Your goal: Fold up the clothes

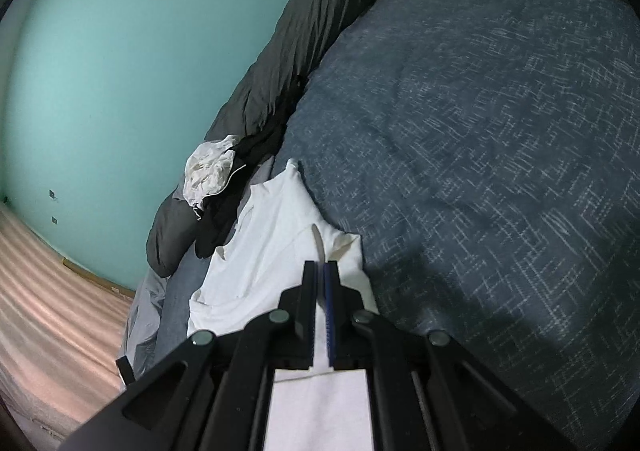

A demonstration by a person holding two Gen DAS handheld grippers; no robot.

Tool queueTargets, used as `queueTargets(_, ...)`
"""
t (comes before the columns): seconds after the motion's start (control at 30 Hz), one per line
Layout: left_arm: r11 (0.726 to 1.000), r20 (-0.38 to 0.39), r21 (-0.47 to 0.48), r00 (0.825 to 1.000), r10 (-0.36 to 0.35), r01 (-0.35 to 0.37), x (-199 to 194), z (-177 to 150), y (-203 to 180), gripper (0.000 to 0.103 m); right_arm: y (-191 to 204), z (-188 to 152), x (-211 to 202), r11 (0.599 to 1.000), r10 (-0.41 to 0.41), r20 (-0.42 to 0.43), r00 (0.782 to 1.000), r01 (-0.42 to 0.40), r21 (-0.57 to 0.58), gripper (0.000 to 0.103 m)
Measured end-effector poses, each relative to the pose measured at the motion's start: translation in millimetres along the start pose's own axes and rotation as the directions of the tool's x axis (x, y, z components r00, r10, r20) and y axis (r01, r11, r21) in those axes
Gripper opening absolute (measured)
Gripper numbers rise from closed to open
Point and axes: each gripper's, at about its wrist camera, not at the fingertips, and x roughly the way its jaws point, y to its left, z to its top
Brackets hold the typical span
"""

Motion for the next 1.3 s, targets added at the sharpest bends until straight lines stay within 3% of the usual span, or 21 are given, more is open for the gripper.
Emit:
queueTargets(0.13, 0.999, -0.030, 0.030, 0.999, -0.034, 0.035, 7.3, -5.6, -8.0, 0.026, 0.1, -1.7, 2.6, 1.000, 0.001, -0.012, 1.000, -0.001, 0.002, 0.003)
queueTargets(0.2, 0.998, -0.035, 0.047, 0.998, -0.046, 0.048, 7.9, -7.3, -13.6, 0.013, 0.2, -2.6, 3.9, 1.000, 0.001, -0.018, 1.000, -0.001, 0.002, 0.003)
queueTargets(0.27, 0.997, -0.031, 0.063, 0.998, -0.048, 0.050, 5.8, -8.0, -15.9, 0.006, 0.1, -3.3, 5.1, 1.000, 0.001, -0.023, 1.000, -0.001, 0.004, 0.003)
queueTargets(0.4, 0.997, -0.007, 0.049, 0.998, -0.067, 0.067, -4.8, -8.5, -8.5, 0.004, -0.9, -3.3, 6.0, 1.000, -0.003, -0.023, 1.000, 0.003, 0.011, 0.003)
queueTargets(0.53, 0.996, 0.008, 0.093, 1.000, -0.005, 0.004, -13.4, -10.0, -6.3, 0.004, -0.5, -3.5, 6.1, 1.000, -0.005, -0.021, 1.000, 0.005, 0.016, 0.003)
queueTargets(0.63, 0.982, -0.010, 0.181, 0.998, 0.055, -0.053, -3.0, -15.5, -16.0, 0.004, 1.0, -3.4, 7.6, 1.000, -0.003, -0.022, 1.000, 0.003, 0.017, 0.003)
queueTargets(0.7, 0.985, -0.049, 0.173, 0.999, 0.022, -0.013, 3.6, -18.9, -18.8, 0.004, 2.1, -4.1, 8.1, 1.000, -0.002, -0.024, 1.000, 0.002, 0.015, 0.003)
queueTargets(0.77, 0.991, -0.062, 0.095, 0.994, -0.088, 0.094, -1.0, -14.8, -12.9, 0.005, 2.9, -4.6, 8.8, 1.000, 0.000, -0.026, 1.000, 0.001, 0.014, 0.003)
queueTargets(0.87, 0.975, -0.044, -0.007, 0.974, -0.222, 0.222, -14.8, -6.4, -2.6, 0.008, 2.4, -4.4, 9.6, 1.000, 0.001, -0.027, 1.000, 0.000, 0.018, 0.003)
queueTargets(0.97, 0.972, -0.028, -0.025, 0.971, -0.236, 0.235, -23.1, -3.2, 0.6, 0.013, 2.7, -4.6, 11.4, 1.000, 0.002, -0.032, 0.999, -0.002, 0.020, 0.003)
queueTargets(1.1, 0.959, -0.021, -0.101, 0.963, -0.269, 0.266, -29.3, -2.3, 12.6, 0.028, 4.2, -6.5, 13.5, 1.000, 0.006, -0.039, 0.999, -0.006, 0.019, 0.003)
queueTargets(1.17, 0.964, -0.004, -0.110, 0.970, -0.244, 0.242, -35.8, -2.2, 15.1, 0.029, 4.7, -6.4, 13.8, 1.000, 0.007, -0.039, 0.999, -0.006, 0.019, 0.003)
queueTargets(1.23, 0.984, 0.037, -0.102, 0.989, -0.142, 0.145, -41.1, -1.6, 20.6, 0.028, 4.4, -5.8, 13.8, 1.000, 0.008, -0.036, 0.999, -0.007, 0.022, 0.003)
queueTargets(1.3, 0.989, 0.048, -0.111, 0.995, -0.093, 0.098, -40.4, -1.4, 27.8, 0.028, 4.7, -5.2, 13.7, 1.000, 0.009, -0.035, 0.999, -0.008, 0.028, 0.003)
